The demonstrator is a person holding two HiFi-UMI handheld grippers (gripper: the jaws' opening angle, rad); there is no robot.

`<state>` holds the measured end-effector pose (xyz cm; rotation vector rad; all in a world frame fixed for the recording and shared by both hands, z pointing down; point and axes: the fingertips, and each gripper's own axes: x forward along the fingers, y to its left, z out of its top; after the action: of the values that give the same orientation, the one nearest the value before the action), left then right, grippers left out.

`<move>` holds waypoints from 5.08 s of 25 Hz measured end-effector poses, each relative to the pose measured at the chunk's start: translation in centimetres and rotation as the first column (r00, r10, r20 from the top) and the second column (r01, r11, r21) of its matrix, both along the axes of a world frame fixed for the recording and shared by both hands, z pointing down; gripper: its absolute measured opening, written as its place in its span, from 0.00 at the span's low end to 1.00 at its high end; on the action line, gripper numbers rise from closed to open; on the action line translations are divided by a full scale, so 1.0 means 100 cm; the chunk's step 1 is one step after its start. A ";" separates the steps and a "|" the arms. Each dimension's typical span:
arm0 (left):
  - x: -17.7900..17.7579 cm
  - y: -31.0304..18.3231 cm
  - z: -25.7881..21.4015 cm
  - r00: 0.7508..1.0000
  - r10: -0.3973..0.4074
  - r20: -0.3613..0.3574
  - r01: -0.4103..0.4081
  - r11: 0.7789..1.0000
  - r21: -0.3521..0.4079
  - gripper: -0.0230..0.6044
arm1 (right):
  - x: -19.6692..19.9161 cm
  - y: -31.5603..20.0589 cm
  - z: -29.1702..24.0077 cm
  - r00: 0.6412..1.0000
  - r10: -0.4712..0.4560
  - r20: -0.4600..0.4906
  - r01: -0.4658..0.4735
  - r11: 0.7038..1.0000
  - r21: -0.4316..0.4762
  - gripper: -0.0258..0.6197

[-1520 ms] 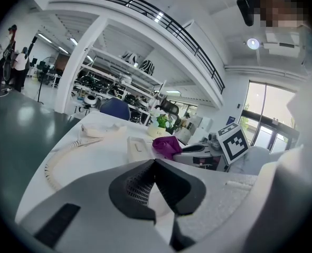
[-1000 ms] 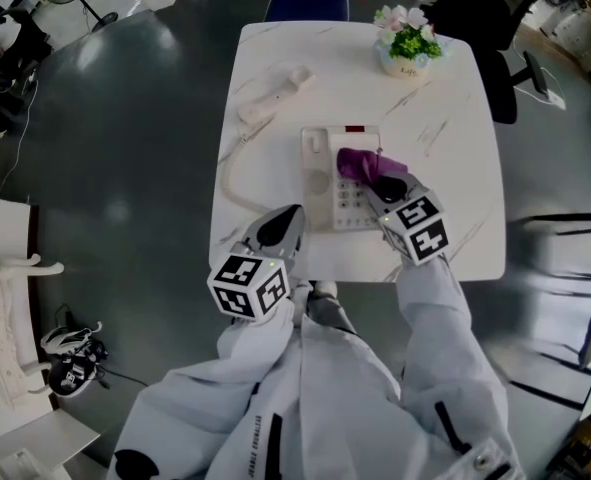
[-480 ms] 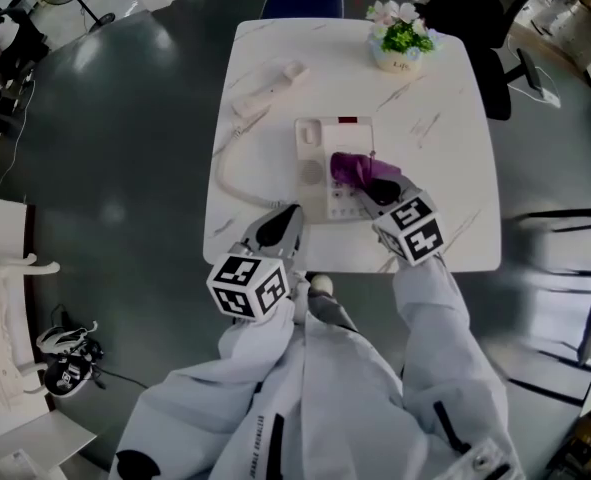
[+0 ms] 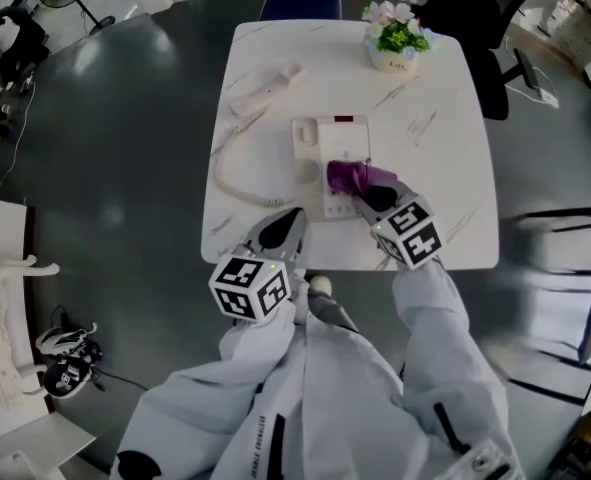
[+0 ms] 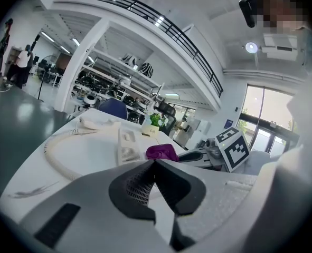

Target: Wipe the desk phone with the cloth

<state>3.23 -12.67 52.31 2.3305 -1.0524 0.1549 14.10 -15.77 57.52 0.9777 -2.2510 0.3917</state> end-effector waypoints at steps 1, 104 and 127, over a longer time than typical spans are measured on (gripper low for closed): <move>0.001 0.001 0.000 1.000 0.001 0.000 -0.001 1.000 -0.001 0.03 | 0.000 0.001 0.000 1.000 -0.002 0.001 0.002 1.000 0.002 0.10; -0.049 -0.124 -0.008 0.997 0.048 0.061 -0.049 0.999 0.015 0.03 | -0.059 -0.122 -0.068 0.995 -0.008 0.102 -0.017 0.971 0.237 0.10; -0.052 -0.109 0.004 0.996 0.074 0.054 -0.074 0.997 -0.011 0.03 | -0.071 -0.109 -0.022 0.997 -0.006 0.073 -0.001 0.996 0.092 0.10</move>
<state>-1.98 -23.60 52.68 2.3708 -0.9899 0.2523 7.02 -26.68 55.31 1.0220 -2.3537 0.3299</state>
